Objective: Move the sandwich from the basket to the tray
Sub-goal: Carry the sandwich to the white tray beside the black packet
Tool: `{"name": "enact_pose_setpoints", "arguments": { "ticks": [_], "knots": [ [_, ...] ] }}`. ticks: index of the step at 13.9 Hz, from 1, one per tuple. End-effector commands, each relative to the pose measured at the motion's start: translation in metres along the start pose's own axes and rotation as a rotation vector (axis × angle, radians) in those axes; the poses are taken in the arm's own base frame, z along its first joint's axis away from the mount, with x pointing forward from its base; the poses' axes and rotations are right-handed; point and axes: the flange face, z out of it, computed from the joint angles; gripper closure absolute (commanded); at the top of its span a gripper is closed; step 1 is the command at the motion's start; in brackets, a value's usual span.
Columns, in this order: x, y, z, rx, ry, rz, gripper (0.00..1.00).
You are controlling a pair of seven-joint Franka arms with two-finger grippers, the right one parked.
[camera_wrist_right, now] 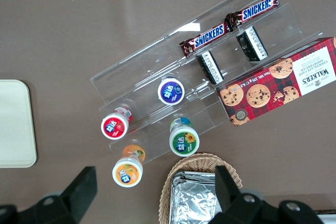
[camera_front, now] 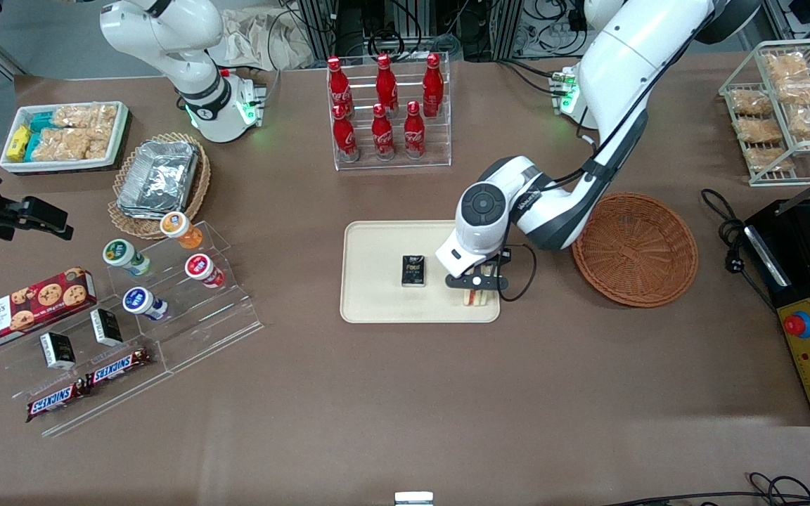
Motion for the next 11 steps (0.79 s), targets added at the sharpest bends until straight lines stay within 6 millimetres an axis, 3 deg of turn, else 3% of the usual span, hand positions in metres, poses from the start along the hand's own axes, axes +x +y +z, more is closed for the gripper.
{"name": "enact_pose_setpoints", "arguments": {
  "ticks": [1, 2, 4, 9, 11],
  "knots": [
    [0.006, 0.006, 0.008, 0.012, 0.024, -0.011, 0.83],
    [0.007, 0.007, 0.008, 0.006, 0.029, -0.011, 0.61],
    [0.007, 0.008, 0.011, 0.001, 0.028, -0.009, 0.0],
    [0.009, 0.005, 0.001, 0.003, 0.04, -0.039, 0.0],
    [0.012, 0.0, -0.019, -0.002, 0.062, -0.068, 0.0]
  ]
}}
